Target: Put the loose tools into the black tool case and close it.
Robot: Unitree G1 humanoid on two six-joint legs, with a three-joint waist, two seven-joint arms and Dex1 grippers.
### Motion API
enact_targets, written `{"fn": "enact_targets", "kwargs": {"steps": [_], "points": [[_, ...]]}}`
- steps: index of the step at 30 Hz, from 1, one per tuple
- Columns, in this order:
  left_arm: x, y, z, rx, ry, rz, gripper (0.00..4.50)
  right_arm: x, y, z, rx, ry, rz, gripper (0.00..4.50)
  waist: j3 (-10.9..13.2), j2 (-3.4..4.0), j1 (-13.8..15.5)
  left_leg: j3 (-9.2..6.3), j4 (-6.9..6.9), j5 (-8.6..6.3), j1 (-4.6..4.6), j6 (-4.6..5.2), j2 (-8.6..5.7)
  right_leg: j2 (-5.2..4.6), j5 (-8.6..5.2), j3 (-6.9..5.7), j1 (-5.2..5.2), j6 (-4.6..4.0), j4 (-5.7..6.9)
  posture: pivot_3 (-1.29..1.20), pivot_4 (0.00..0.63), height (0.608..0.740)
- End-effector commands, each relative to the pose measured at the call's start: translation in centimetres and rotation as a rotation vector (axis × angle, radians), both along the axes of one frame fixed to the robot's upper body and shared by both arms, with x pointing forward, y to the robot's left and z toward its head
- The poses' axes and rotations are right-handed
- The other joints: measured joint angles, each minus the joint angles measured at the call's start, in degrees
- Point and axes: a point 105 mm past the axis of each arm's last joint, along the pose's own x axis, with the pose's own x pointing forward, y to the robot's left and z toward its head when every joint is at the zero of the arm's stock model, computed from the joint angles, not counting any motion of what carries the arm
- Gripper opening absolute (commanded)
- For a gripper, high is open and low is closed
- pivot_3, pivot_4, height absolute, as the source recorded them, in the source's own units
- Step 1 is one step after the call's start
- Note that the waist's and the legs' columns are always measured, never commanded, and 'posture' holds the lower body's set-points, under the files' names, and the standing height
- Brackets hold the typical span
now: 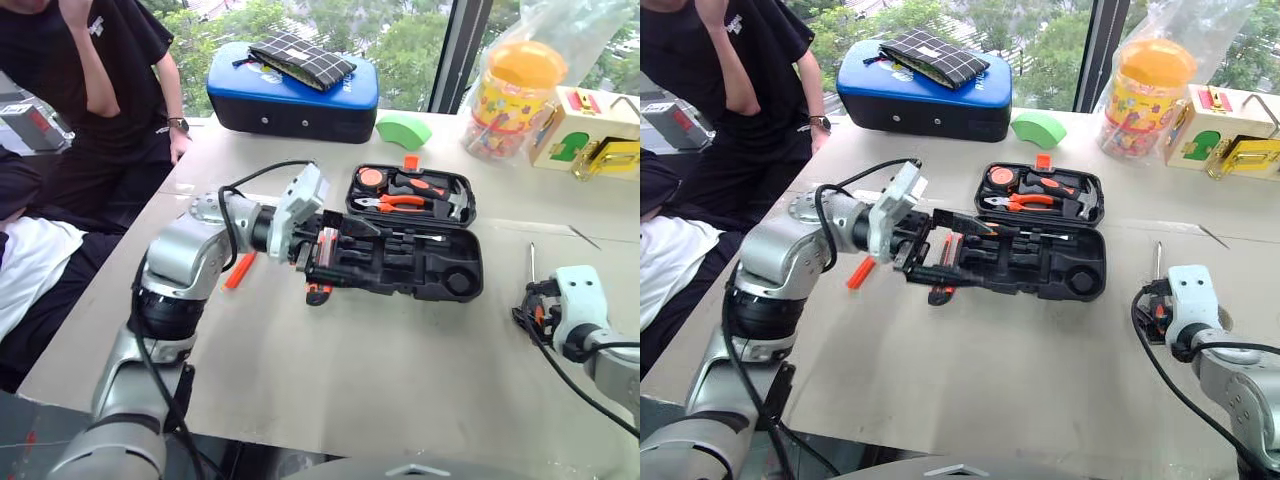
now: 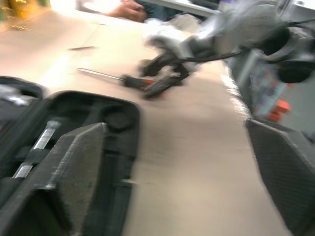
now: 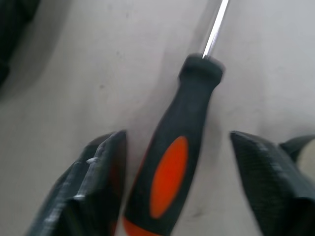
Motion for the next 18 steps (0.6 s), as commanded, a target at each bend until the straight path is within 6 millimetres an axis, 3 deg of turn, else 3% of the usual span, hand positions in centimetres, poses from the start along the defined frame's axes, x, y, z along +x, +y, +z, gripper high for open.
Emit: {"fn": "enact_targets", "kwargs": {"steps": [1,3,5,6,8,10,14,18], "points": [[-1.6,0.0,0.4,0.006,-0.028,-0.029,4.50,0.2,-1.4,0.2,-0.045,0.015,-0.062,1.59,0.0,-0.01,-0.2,-0.01,0.03,-0.04,0.00,0.07,-0.01,0.01,0.00,0.01,0.01,0.00,0.00,0.00,0.150,0.740],[-1.8,-0.1,0.4,0.005,-0.031,-0.018,4.50,0.3,-1.8,0.7,-0.070,0.006,-0.054,0.84,0.0,-0.05,-0.1,0.04,0.08,-0.09,0.03,0.16,-0.03,0.01,0.04,0.00,0.02,0.06,0.01,0.00,0.150,0.740],[-2.0,-0.1,0.4,-0.004,-0.033,0.012,4.50,0.6,-2.5,2.5,-0.134,-0.044,-0.026,0.77,0.0,-0.02,0.0,-0.05,0.13,-0.09,-0.04,0.17,-0.03,0.01,0.04,-0.01,0.02,0.07,0.00,0.00,0.150,0.740],[-1.9,0.0,0.3,-0.014,-0.041,0.049,4.50,1.3,-2.2,4.4,-0.163,-0.125,0.038,0.77,0.1,0.10,-0.1,-0.05,0.13,-0.11,-0.05,0.19,-0.04,0.00,0.04,0.00,0.02,0.07,-0.01,0.00,0.150,0.740],[-1.3,0.6,-0.1,-0.079,-0.056,0.166,4.50,2.7,0.8,8.2,-0.096,-0.299,0.269,0.77,0.2,0.19,-0.6,0.11,0.12,-0.16,-0.02,0.28,-0.08,-0.02,0.00,0.06,-0.01,0.15,-0.02,0.00,0.150,0.740],[-1.2,1.7,-0.8,-0.122,-0.067,0.256,4.50,3.3,3.6,10.2,-0.112,-0.354,0.524,0.77,0.2,0.23,-1.6,0.23,0.04,-0.22,0.07,0.36,-0.03,0.07,0.00,0.19,-0.01,0.16,-0.04,0.00,0.150,0.740],[-2.1,3.8,-1.5,-0.151,0.017,0.327,4.50,4.7,6.9,11.0,-0.243,-0.348,0.898,0.77,0.4,-0.01,-2.0,0.03,-0.19,-0.22,0.18,0.36,0.16,0.30,-0.02,0.26,-0.01,0.09,-0.09,0.00,0.150,0.740],[-3.4,5.6,-1.8,-0.155,0.037,0.387,4.50,7.5,9.2,10.0,-0.318,-0.303,1.183,0.77,0.6,-0.02,-1.8,0.08,-0.14,-0.22,0.19,0.37,0.24,-0.02,-0.03,0.24,-0.02,0.06,-0.08,0.00,0.150,0.740]]}}
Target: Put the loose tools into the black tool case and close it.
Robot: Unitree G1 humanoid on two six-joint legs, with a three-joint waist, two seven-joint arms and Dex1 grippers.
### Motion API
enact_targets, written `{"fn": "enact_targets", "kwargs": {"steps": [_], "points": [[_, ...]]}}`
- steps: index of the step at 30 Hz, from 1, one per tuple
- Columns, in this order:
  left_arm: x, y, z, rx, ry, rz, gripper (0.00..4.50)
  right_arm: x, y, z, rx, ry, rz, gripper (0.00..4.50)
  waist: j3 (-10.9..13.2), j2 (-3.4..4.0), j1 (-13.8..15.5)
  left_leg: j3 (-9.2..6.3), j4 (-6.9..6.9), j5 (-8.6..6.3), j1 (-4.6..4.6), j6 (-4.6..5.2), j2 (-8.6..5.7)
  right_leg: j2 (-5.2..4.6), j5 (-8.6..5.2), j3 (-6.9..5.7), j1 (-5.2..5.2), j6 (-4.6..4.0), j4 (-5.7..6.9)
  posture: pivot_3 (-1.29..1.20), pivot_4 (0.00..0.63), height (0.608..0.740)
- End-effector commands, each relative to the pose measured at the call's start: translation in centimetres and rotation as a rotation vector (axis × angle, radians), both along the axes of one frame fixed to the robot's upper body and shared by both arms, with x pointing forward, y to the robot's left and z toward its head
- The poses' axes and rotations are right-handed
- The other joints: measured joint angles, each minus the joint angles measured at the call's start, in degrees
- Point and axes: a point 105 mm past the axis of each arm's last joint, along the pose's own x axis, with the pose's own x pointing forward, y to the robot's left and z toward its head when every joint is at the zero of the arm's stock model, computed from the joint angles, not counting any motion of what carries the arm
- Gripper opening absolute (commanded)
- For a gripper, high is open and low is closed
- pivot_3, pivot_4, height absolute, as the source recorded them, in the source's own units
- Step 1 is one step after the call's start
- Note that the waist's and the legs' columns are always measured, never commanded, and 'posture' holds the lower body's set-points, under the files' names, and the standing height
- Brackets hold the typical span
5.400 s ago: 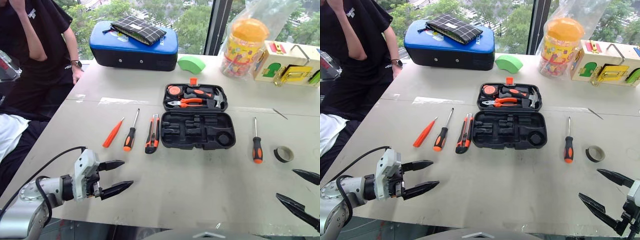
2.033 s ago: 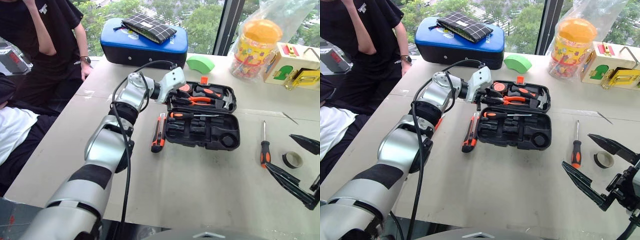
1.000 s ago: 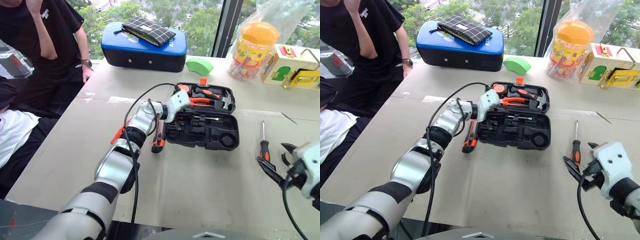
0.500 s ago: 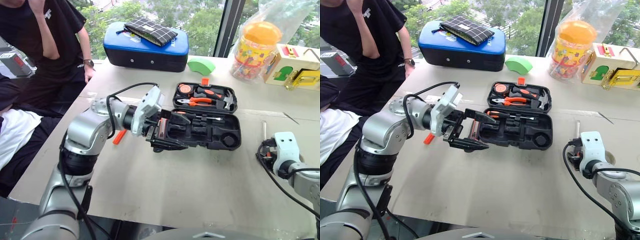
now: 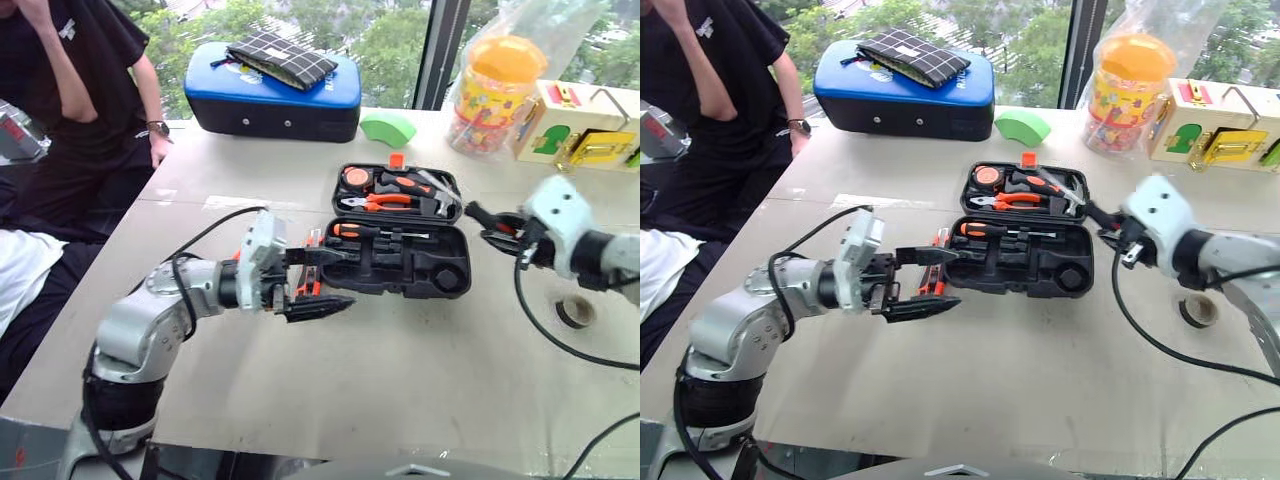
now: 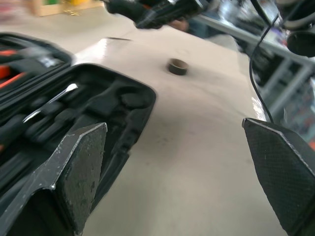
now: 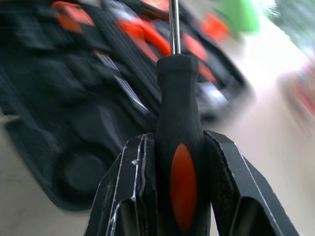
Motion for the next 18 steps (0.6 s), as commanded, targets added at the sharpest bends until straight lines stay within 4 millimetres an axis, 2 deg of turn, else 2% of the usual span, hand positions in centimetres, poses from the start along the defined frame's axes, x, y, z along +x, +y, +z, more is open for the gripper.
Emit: {"fn": "enact_targets", "kwargs": {"steps": [1,4,8,12,18], "points": [[-1.6,1.1,1.0,-0.002,-0.036,0.035,4.50,2.4,1.4,-1.4,-0.125,0.026,0.207,0.77,0.1,0.04,0.1,0.05,0.01,0.00,0.01,0.00,-0.04,-0.02,0.00,0.01,0.01,0.01,0.00,0.00,0.150,0.740],[-2.3,2.1,0.9,0.017,-0.036,0.090,4.50,4.3,2.1,-3.0,-0.199,0.084,0.310,0.77,0.3,-0.08,0.2,0.27,0.10,0.00,0.01,0.00,-0.15,-0.17,0.02,-0.03,0.01,0.04,-0.05,0.00,0.150,0.740],[-3.1,2.9,1.1,0.036,-0.048,0.139,4.50,4.9,2.4,-4.7,-0.245,0.156,0.389,0.77,0.4,-0.10,1.6,0.10,0.15,0.07,-0.03,-0.13,-0.19,-0.70,0.02,-0.28,0.01,0.03,-0.03,0.00,0.150,0.740],[-3.6,3.3,1.1,0.045,-0.051,0.171,4.50,5.8,1.7,-6.0,-0.270,0.208,0.363,0.77,0.4,-0.08,1.4,0.20,0.13,0.08,-0.01,-0.14,-0.18,-0.77,0.02,-0.43,0.05,0.03,-0.03,0.00,0.150,0.740],[-4.1,3.4,1.1,0.051,-0.050,0.193,4.50,6.9,0.8,-6.5,-0.251,0.265,0.305,0.77,0.4,-0.09,1.4,0.17,0.19,-0.03,0.39,0.05,-0.20,-0.84,0.02,-0.44,0.48,0.00,-0.01,0.00,0.150,0.740]]}}
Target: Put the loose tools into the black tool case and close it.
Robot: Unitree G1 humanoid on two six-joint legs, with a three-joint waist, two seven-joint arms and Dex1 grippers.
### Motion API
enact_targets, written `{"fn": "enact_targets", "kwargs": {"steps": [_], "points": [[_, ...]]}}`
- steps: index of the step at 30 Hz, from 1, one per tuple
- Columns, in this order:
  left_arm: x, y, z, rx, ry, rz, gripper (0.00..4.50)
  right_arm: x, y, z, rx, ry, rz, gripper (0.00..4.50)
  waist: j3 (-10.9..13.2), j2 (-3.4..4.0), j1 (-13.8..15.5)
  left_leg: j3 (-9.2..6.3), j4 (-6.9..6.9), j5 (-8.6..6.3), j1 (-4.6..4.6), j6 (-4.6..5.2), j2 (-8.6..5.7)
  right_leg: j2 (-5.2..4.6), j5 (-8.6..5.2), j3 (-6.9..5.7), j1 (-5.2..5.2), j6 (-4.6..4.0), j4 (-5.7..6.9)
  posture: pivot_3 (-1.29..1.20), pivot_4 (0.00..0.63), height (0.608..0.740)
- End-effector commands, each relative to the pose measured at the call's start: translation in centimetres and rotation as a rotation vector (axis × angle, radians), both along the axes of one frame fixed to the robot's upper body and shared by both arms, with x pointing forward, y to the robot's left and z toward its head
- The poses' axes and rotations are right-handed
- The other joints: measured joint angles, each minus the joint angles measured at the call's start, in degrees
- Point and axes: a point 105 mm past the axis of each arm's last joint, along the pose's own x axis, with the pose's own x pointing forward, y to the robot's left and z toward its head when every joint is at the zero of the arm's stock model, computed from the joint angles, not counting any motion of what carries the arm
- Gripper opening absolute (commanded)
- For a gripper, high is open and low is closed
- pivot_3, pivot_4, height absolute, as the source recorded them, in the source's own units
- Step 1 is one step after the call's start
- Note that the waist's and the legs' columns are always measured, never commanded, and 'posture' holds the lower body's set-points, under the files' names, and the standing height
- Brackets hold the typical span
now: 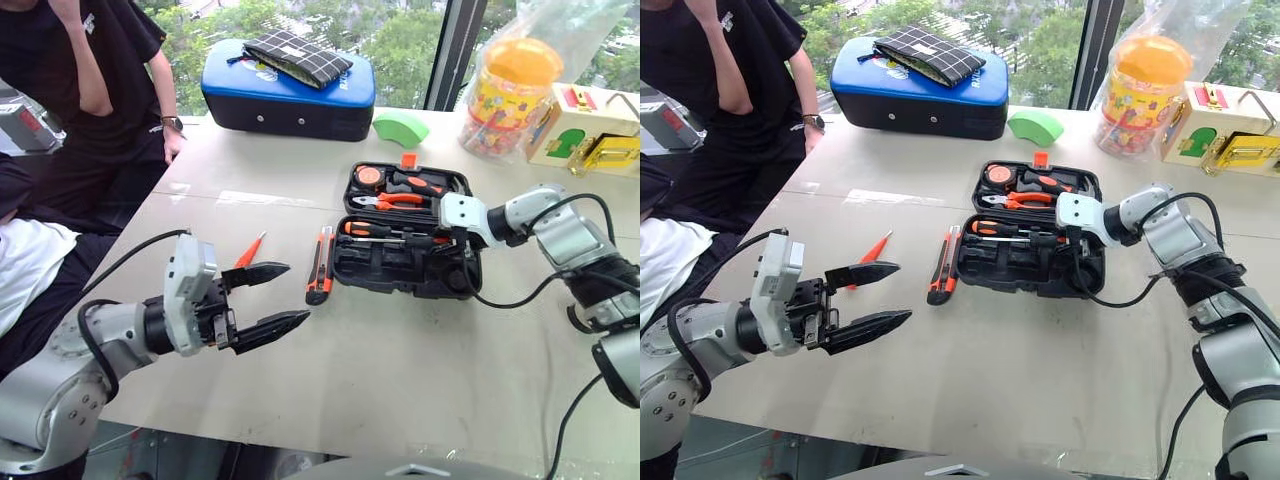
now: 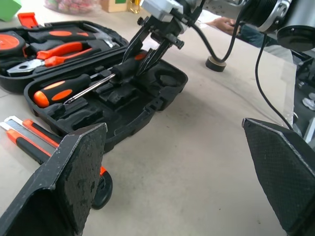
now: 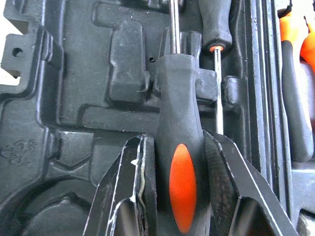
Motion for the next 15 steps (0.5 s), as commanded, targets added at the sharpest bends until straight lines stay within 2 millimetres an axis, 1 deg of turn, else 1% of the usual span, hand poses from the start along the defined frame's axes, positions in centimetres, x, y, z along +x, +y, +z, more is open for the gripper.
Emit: {"fn": "enact_targets", "kwargs": {"steps": [1,5,9,15], "points": [[-0.7,-0.2,1.0,0.018,-0.052,-0.015,4.50,0.5,-1.8,-0.4,-0.044,0.033,-0.054,0.77,0.0,0.01,0.1,0.02,0.00,-0.03,0.07,0.05,-0.02,-0.06,0.00,-0.01,0.04,0.00,0.01,0.00,0.150,0.740],[-0.7,-0.3,1.0,0.023,-0.054,-0.011,4.50,0.2,-2.1,-0.7,-0.053,0.073,-0.061,0.77,0.0,0.00,0.3,0.02,0.01,-0.04,0.11,0.06,-0.06,-0.11,0.00,-0.03,0.07,0.00,0.00,0.00,0.150,0.740],[-0.6,-0.3,0.8,0.026,-0.052,-0.010,4.50,-0.4,-3.1,-0.6,-0.051,0.107,-0.087,0.77,0.0,0.01,0.4,-0.03,-0.04,-0.03,0.10,0.05,-0.06,-0.13,-0.01,-0.07,0.07,-0.01,-0.01,0.00,0.150,0.740],[-0.5,-0.2,0.7,0.027,-0.052,-0.014,4.50,-0.9,-4.1,-0.3,-0.055,0.112,-0.115,0.77,0.0,0.02,0.6,-0.09,-0.07,-0.05,0.05,0.07,-0.08,-0.23,-0.01,-0.25,0.07,-0.02,-0.07,0.00,0.150,0.740]]}}
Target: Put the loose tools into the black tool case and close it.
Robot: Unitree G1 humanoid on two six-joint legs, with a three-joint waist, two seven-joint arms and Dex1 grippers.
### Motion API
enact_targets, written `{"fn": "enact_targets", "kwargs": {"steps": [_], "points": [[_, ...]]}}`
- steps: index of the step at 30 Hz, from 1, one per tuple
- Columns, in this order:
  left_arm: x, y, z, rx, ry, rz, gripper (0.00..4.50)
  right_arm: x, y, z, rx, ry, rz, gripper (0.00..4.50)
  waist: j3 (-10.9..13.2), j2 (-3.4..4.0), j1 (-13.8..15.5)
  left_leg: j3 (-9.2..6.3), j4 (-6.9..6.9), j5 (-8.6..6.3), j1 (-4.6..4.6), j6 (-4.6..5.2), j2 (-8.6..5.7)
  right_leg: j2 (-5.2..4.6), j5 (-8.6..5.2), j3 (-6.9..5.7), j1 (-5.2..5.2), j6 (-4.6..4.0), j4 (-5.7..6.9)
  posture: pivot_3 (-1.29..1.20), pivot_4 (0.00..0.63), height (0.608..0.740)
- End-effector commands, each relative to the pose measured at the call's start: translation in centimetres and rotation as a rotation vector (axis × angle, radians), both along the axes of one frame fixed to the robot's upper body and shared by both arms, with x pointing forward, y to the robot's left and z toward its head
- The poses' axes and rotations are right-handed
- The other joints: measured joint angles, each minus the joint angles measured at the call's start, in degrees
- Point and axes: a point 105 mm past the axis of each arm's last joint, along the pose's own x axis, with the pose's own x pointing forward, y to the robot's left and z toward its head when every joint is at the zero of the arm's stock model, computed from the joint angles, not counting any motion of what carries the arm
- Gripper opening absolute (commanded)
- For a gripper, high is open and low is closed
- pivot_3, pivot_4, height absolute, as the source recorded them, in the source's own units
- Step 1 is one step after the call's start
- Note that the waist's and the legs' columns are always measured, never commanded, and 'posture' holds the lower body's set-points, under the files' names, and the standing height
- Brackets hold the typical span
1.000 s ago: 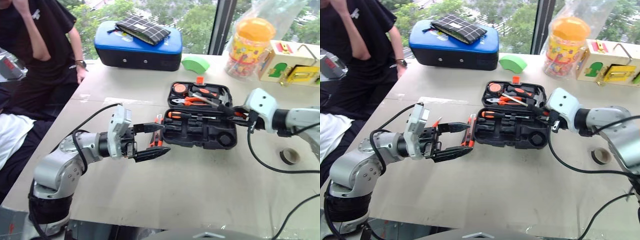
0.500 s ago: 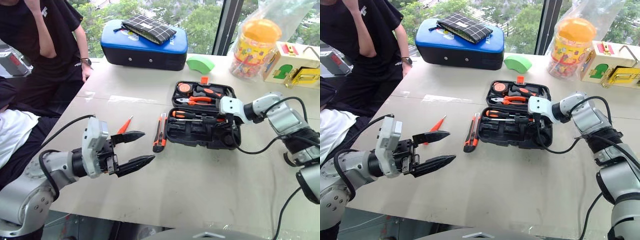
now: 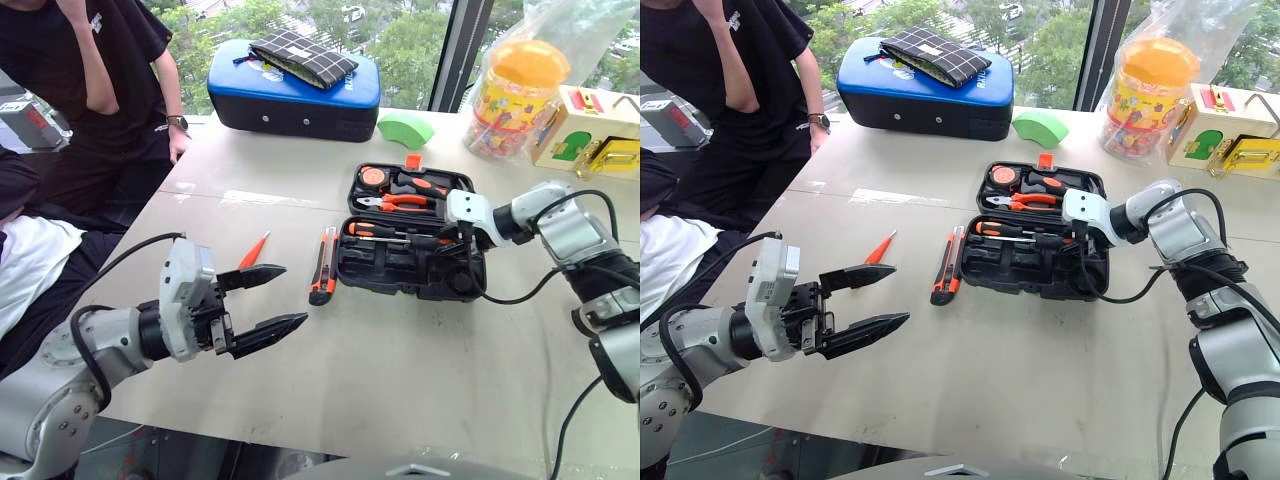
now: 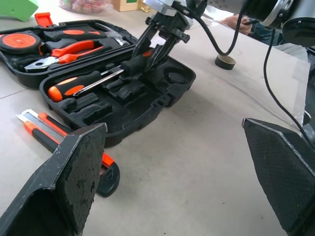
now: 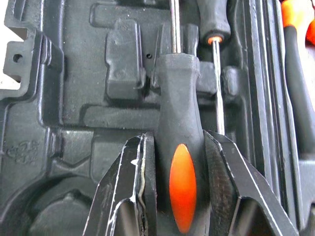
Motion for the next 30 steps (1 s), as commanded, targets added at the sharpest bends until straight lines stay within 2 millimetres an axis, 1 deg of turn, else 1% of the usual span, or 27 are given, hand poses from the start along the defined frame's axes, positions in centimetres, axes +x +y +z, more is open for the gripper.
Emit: {"fn": "enact_targets", "kwargs": {"steps": [1,7,14,19,20,21,22,23,26,29,30], "points": [[-0.1,-0.2,0.6,0.007,-0.038,-0.022,4.50,-0.4,-2.6,-0.4,-0.056,0.030,-0.072,0.77,0.0,0.00,0.0,0.00,0.00,-0.01,0.00,0.01,0.00,-0.01,0.00,0.00,0.00,0.00,-0.01,0.00,0.150,0.740],[0.1,-0.2,0.7,0.016,-0.041,-0.036,4.50,-0.3,-2.8,-0.5,-0.065,0.028,-0.081,0.77,0.0,0.01,-0.6,0.06,-0.01,-0.01,0.01,0.02,0.03,0.04,-0.01,0.00,0.00,-0.01,0.01,0.00,0.150,0.740],[0.2,-0.4,0.5,0.022,-0.043,-0.051,4.50,-0.1,-1.7,-1.4,-0.048,0.044,-0.069,0.77,-0.1,-0.13,-0.7,0.09,-0.04,-0.01,0.04,0.02,0.05,0.05,-0.01,0.02,0.00,-0.01,0.00,0.00,0.150,0.740],[0.1,-0.3,0.5,0.024,-0.045,-0.052,4.50,0.1,-1.2,-1.3,-0.031,0.051,-0.054,0.77,-0.1,-0.18,-1.5,0.13,-0.08,-0.01,0.14,0.02,0.06,0.05,-0.01,0.05,0.02,-0.02,0.03,0.00,0.150,0.740],[0.1,-0.3,0.5,0.024,-0.046,-0.051,4.50,0.1,-1.2,-1.1,-0.024,0.048,-0.047,1.78,-0.1,-0.18,-1.7,0.13,-0.09,-0.01,0.15,0.02,0.06,0.05,-0.01,0.05,0.02,-0.01,0.03,0.00,0.150,0.740],[0.1,-0.3,0.5,0.024,-0.045,-0.050,4.50,-0.2,-1.3,-0.9,-0.021,0.050,-0.029,2.18,-0.1,-0.15,-1.7,0.12,-0.10,-0.01,0.15,0.02,0.06,0.05,-0.01,0.04,0.02,-0.02,0.03,0.00,0.150,0.740],[0.0,-0.3,0.5,0.024,-0.045,-0.048,4.50,-0.3,-1.4,-0.6,-0.015,0.043,-0.011,2.36,0.0,-0.06,-1.7,0.12,-0.11,-0.01,0.14,0.02,0.06,0.05,-0.01,0.04,0.02,-0.02,0.03,0.00,0.150,0.740],[0.0,-0.3,0.4,0.023,-0.044,-0.047,4.50,-0.4,-1.2,0.1,0.021,0.032,-0.004,2.85,0.0,-0.06,-1.7,0.15,-0.18,-0.01,0.13,0.02,0.05,0.04,-0.01,0.07,0.02,-0.01,0.01,0.00,0.150,0.740],[-0.1,-0.3,0.3,0.022,-0.042,-0.045,4.50,-1.3,-0.6,2.2,0.127,0.024,0.060,2.85,0.0,0.01,-1.7,0.12,-0.39,-0.01,0.13,0.01,0.06,0.04,-0.01,0.01,-0.03,-0.02,-0.05,0.00,0.150,0.740],[-0.1,-0.3,0.1,0.019,-0.042,-0.045,4.50,-1.3,-0.1,4.0,0.265,0.020,0.021,2.85,0.1,0.11,-1.7,0.14,-0.52,-0.01,0.09,0.01,0.06,0.03,-0.02,0.02,-0.09,-0.03,-0.11,0.00,0.150,0.740],[-0.1,-0.3,0.1,0.018,-0.042,-0.045,4.50,-1.3,0.0,4.5,0.315,0.027,-0.004,2.34,0.2,0.13,-1.8,0.15,-0.53,-0.01,0.09,0.01,0.05,0.02,-0.02,0.03,-0.09,-0.03,-0.12,0.00,0.150,0.740]]}}
